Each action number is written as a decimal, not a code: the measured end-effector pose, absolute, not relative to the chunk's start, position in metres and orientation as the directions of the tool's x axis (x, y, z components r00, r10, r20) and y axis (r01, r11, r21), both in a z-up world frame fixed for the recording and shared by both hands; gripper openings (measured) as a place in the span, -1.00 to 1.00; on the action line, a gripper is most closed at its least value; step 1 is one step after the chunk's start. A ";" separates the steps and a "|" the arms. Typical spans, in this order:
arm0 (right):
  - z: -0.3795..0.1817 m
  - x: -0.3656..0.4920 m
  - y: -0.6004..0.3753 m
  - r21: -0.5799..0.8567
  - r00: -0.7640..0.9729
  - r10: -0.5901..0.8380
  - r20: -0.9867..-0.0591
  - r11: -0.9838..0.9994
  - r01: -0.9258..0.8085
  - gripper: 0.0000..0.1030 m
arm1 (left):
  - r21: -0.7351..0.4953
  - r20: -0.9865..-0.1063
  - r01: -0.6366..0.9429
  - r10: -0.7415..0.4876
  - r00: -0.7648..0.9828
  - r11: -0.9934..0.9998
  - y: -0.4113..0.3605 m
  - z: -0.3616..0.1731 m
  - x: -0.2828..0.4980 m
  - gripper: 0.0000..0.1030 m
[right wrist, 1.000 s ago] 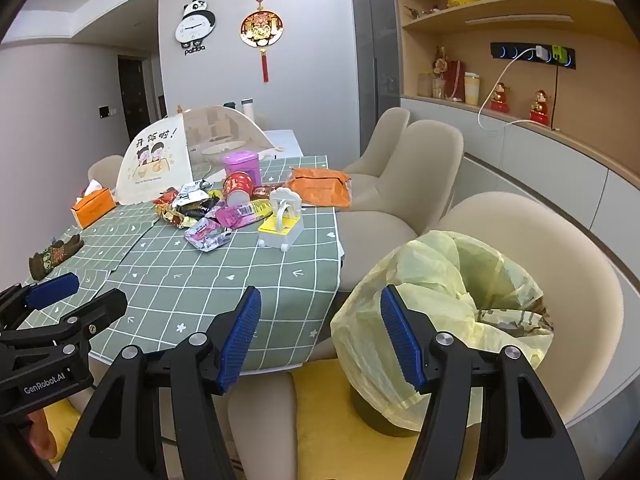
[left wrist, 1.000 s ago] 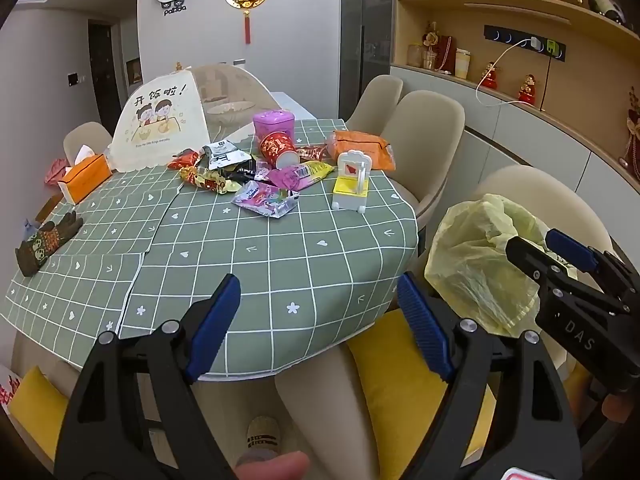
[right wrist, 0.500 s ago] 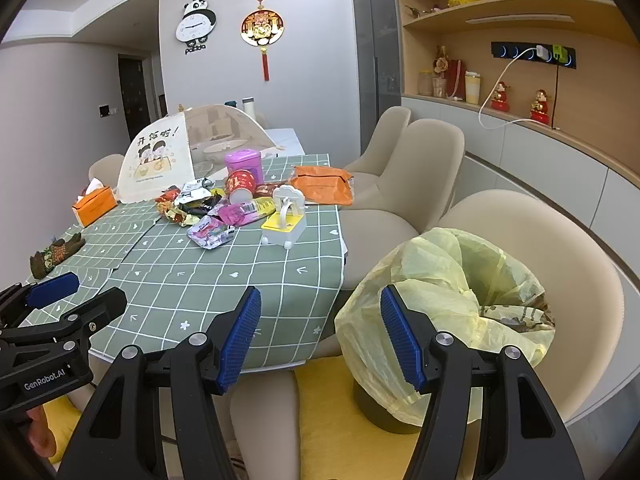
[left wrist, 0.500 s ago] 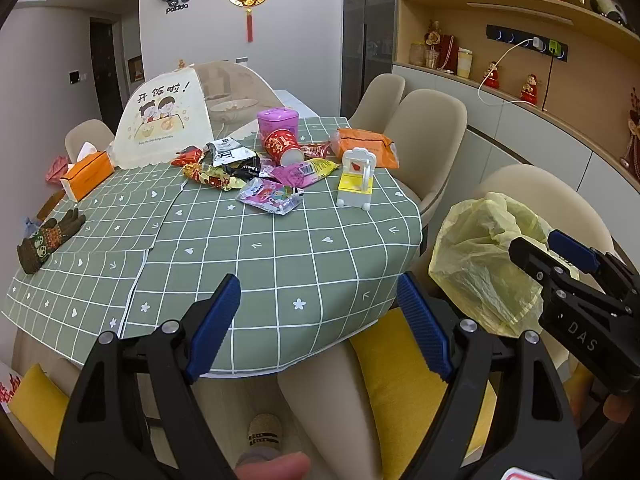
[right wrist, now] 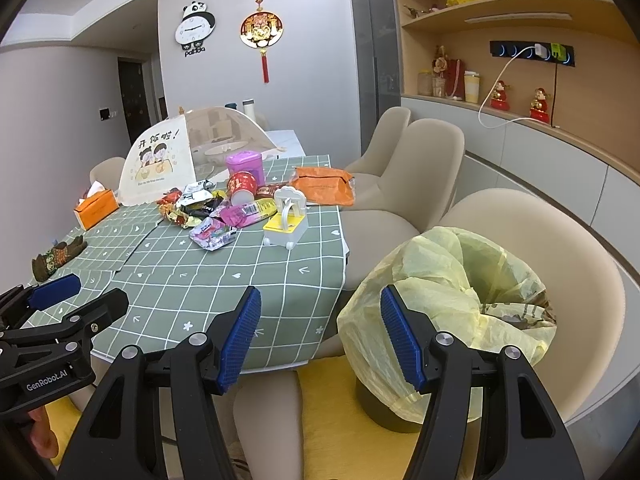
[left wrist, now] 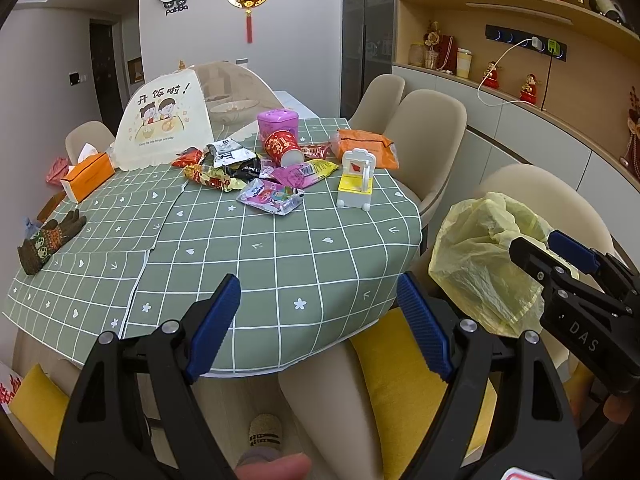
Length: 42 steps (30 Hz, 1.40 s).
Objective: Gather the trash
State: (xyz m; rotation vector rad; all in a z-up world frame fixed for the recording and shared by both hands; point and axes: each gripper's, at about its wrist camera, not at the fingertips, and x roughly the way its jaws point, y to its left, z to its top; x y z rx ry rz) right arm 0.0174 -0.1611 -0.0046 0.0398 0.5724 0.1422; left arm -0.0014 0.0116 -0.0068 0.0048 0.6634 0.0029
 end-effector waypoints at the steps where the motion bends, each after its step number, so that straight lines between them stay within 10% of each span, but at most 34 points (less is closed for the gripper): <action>1: -0.005 0.017 -0.161 0.077 0.831 0.145 -0.536 0.989 -0.122 0.14 | 0.006 -0.615 -0.001 0.004 0.788 1.000 0.012 -0.006 -0.002 0.49; 42: -0.002 0.008 -0.168 0.079 0.839 0.143 -0.525 0.990 -0.119 0.14 | 0.008 -0.590 0.001 0.004 0.808 1.000 0.010 0.002 -0.008 0.49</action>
